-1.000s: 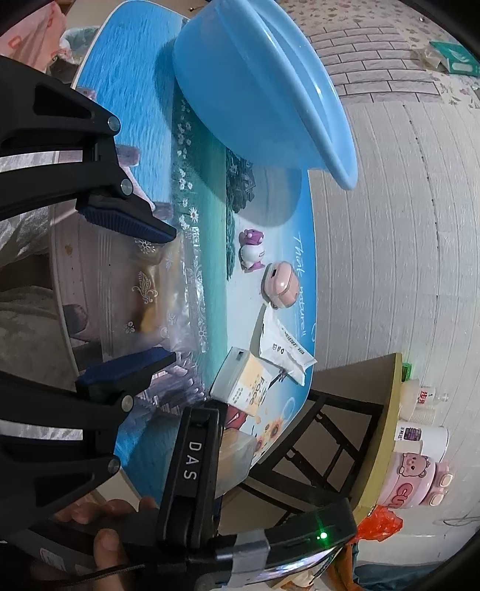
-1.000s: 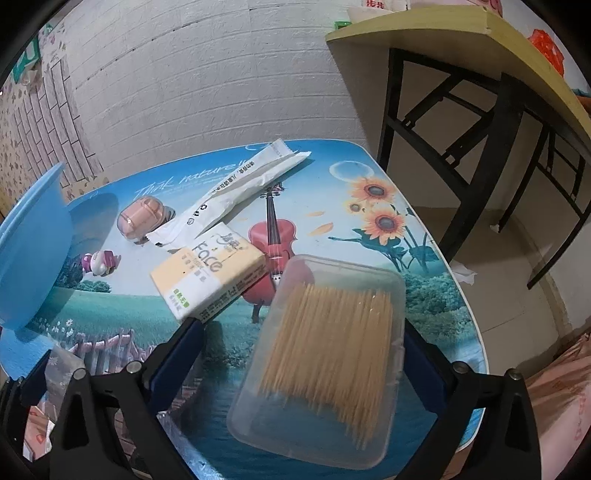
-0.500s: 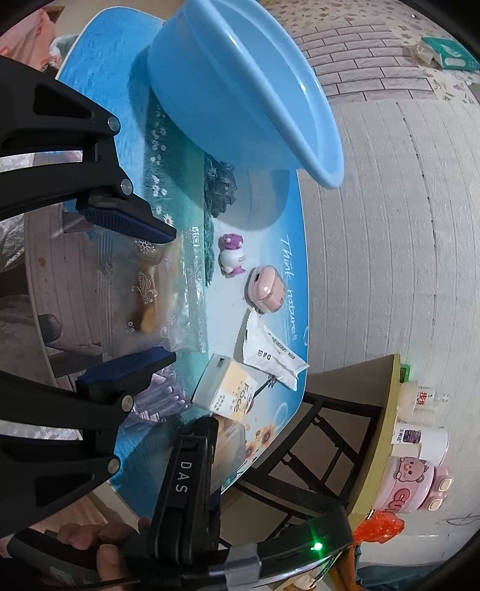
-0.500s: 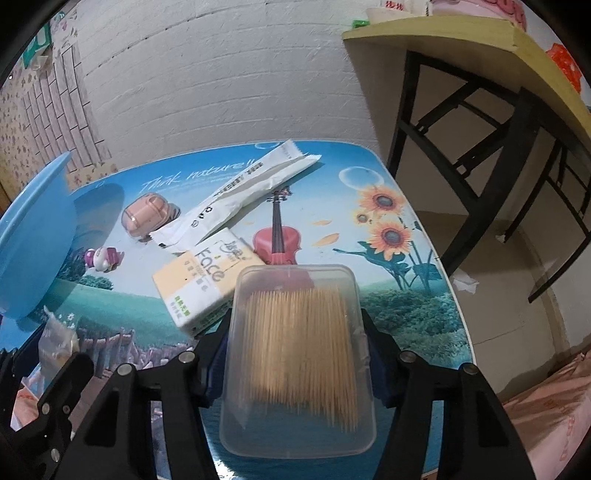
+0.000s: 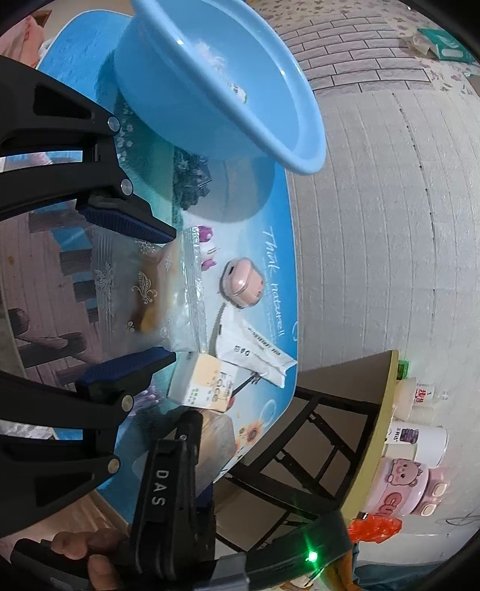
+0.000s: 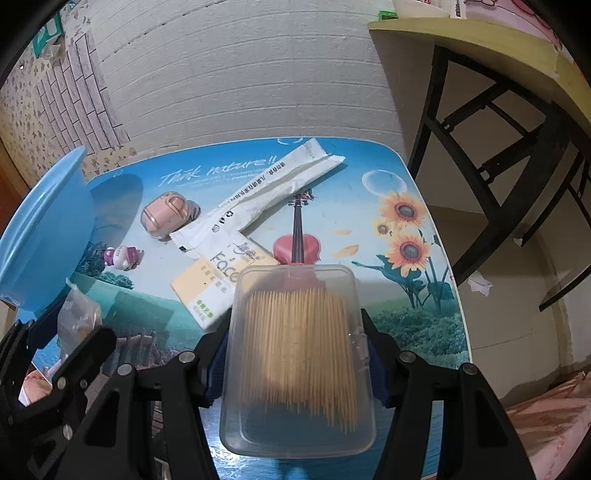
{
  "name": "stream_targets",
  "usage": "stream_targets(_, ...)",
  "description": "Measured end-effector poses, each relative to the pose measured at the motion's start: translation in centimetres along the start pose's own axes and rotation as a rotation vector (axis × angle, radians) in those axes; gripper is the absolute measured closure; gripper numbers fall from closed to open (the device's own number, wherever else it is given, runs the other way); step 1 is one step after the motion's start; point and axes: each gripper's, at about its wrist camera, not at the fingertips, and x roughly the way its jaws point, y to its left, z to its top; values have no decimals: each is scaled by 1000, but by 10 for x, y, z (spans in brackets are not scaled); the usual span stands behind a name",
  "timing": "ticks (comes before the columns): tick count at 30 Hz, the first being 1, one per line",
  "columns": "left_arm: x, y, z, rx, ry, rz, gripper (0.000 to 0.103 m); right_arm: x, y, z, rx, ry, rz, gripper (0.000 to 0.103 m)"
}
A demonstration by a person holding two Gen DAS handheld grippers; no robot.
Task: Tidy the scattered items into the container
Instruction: 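Carry the plastic bag and toothpick box over the light blue basin with both tools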
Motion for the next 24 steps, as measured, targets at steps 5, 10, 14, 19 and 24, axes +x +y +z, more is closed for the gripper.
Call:
stream_targets(5, -2, -2, 12, 44, 8, 0, 47, -8, 4, 8, -13, 6, 18, 41)
stream_targets(10, -10, 1, 24, 56, 8, -5, 47, -22, 9, 15, -29, 0, 29, 41)
stream_targets(14, -16, 3, 31, 66, 3, 0, 47, -35, 15, 21, -48, -22, 38, 41)
stream_targets(19, -26, 9, 40, 76, 17, -8, 47, -46, 27, 25, -72, -33, 56, 41)
stream_targets(24, -38, 22, 50, 89, 45, -6, 47, -55, 39, 27, -81, -44, 77, 41)
